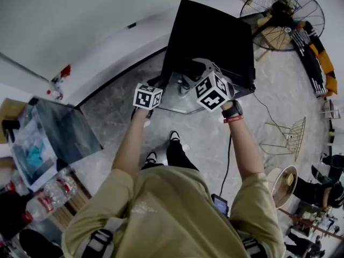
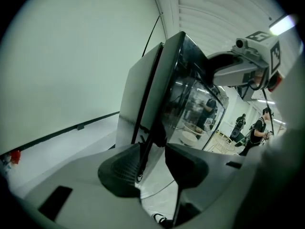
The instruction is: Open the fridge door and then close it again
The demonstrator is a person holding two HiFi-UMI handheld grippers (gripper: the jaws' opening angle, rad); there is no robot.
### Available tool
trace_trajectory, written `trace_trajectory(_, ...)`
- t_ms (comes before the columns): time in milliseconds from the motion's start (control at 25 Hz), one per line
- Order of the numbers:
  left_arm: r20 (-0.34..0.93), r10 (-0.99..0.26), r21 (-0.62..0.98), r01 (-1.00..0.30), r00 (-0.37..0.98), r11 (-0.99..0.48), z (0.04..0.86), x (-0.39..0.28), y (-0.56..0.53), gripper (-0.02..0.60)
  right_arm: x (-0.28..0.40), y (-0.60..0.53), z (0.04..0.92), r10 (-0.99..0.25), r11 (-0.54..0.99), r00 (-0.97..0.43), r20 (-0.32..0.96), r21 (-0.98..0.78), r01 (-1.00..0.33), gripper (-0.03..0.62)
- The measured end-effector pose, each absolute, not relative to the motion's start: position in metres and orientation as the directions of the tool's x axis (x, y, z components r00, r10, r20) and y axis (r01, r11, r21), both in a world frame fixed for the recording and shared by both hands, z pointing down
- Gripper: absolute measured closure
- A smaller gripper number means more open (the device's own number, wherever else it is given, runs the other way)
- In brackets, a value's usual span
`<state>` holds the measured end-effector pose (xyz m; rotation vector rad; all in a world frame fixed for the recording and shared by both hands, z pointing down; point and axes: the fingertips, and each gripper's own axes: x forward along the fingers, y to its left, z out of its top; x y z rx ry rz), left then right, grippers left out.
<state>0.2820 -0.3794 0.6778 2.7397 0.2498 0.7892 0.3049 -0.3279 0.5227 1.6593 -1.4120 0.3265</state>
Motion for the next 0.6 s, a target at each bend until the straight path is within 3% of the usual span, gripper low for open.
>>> trace_trajectory(280, 0.526, 0.292, 0.273, 0.167, 0.799, -0.948, 0.6804, 0.2803, -0.3809, 0.436, 0.304, -0.3282, 0.5224, -0.636, 0.084, 0.283, 0.717, 0.429, -0.899, 0.378)
trace_trajectory(600, 0.538, 0.262, 0.22, 0.166, 0.801, -0.961, 0.6819, 0.2787, -0.38, 0.449, 0.3017, -0.3273, 0.5207, -0.631, 0.103, 0.269, 0.728, 0.422, -0.901, 0.385)
